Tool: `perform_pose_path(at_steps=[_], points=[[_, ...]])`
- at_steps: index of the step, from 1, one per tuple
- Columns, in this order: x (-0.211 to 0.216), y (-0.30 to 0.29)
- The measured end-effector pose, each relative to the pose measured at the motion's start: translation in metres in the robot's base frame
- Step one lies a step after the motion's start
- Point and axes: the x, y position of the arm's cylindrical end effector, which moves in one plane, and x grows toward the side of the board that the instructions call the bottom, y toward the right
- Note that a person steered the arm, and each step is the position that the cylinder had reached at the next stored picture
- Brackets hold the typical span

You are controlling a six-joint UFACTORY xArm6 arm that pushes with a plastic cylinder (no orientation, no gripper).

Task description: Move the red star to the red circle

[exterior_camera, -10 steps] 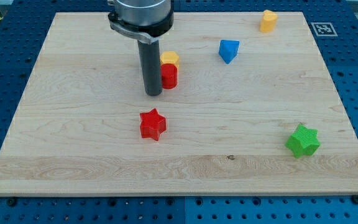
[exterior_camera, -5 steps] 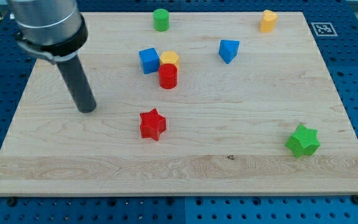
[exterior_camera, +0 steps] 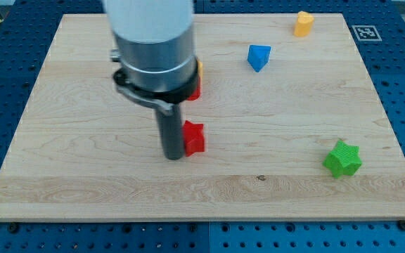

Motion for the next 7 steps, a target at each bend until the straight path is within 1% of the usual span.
perform_pose_path(at_steps=[1, 2, 5, 7], points=[[-0.002, 0.040], [-0.008, 0.056], [-0.023, 0.069], [-0.006, 0.037]])
